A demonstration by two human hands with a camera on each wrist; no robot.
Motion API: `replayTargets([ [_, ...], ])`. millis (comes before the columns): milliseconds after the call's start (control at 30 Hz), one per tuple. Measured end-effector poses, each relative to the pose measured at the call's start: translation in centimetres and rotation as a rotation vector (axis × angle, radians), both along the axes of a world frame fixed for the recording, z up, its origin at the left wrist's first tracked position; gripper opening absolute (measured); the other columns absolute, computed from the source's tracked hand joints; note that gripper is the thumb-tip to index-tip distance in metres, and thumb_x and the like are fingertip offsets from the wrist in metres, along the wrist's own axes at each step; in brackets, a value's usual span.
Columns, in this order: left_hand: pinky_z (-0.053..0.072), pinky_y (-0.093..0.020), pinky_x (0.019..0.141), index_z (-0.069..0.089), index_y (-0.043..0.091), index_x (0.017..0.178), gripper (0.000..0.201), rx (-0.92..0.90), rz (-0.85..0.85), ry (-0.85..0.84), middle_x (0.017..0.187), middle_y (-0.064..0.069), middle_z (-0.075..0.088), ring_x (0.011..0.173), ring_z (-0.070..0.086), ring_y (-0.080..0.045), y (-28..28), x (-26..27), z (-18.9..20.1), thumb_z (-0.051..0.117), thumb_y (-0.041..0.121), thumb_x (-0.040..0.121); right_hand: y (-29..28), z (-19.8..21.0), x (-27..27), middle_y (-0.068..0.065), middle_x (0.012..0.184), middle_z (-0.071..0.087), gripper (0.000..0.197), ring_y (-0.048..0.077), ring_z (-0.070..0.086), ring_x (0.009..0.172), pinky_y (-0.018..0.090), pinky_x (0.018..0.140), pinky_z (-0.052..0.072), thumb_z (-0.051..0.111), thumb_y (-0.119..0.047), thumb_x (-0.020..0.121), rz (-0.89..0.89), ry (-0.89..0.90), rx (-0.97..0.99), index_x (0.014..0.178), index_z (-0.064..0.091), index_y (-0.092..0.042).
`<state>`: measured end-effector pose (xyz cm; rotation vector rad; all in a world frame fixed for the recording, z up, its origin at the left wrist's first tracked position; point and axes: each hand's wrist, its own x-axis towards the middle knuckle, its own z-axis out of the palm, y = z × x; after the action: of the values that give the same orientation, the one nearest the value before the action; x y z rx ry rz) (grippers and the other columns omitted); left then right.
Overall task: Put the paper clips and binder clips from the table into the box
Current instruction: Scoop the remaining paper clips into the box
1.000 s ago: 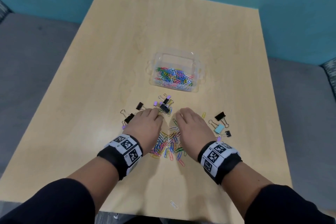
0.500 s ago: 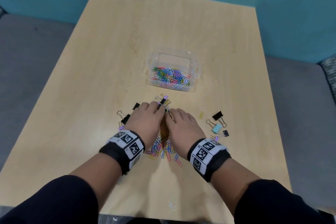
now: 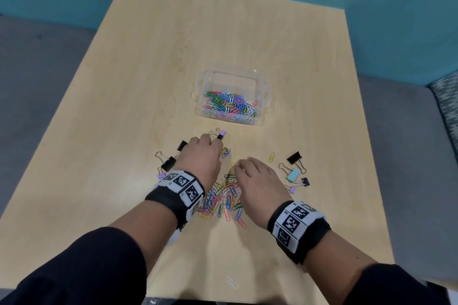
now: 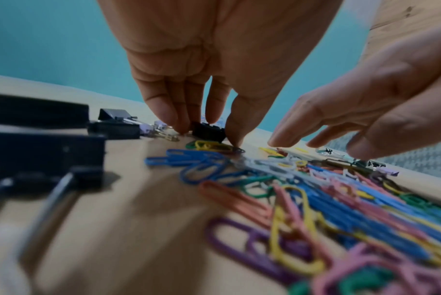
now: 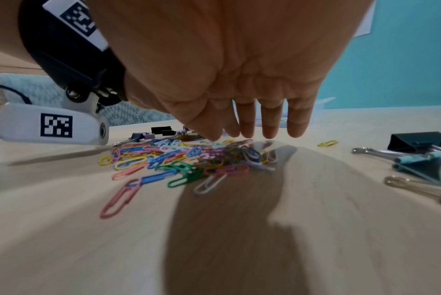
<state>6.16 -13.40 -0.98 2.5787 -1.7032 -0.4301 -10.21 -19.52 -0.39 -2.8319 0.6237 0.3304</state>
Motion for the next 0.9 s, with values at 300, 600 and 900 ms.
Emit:
replayTargets([
  [300, 0.041, -0.035, 0.058, 0.048, 0.016, 0.08, 0.02, -0.208, 0.27, 0.246, 0.077, -0.004, 0.054, 0.073, 0.051, -0.027, 0.5, 1.5, 0.7, 0.061, 0.031, 0.08, -0.5, 0.1, 2.4, 0.013, 0.136, 0.045, 0.061, 0.036, 0.038, 0.128, 0.048, 0.102, 0.039, 0.061, -0.009, 0.071, 0.043, -0.035, 0.007, 0.129, 0.046, -0.004],
  [600, 0.047, -0.041, 0.065, 0.065, 0.012, 0.093, 0.015, -0.228, 0.104, 0.028, 0.091, -0.009, 0.057, 0.082, 0.048, -0.032, 2.1, 3.4, 0.4, 0.064, 0.015, 0.079, -0.9, 0.0, 2.9, 0.013, 0.131, 0.049, 0.056, 0.036, 0.038, 0.128, 0.048, 0.103, 0.037, 0.058, -0.009, 0.072, 0.085, 0.034, -0.029, 0.126, 0.05, -0.004],
  [900, 0.042, -0.039, 0.07, 0.053, 0.023, 0.121, 0.052, 0.057, -0.191, -0.135, 0.107, -0.007, 0.053, 0.092, 0.045, -0.031, 2.8, 1.0, 0.5, 0.058, 0.018, 0.07, -1.4, -0.2, 3.1, 0.011, 0.149, 0.035, 0.068, 0.034, 0.028, 0.138, 0.05, 0.109, 0.031, 0.058, -0.014, 0.078, 0.11, 0.05, -0.002, 0.141, 0.034, -0.007],
])
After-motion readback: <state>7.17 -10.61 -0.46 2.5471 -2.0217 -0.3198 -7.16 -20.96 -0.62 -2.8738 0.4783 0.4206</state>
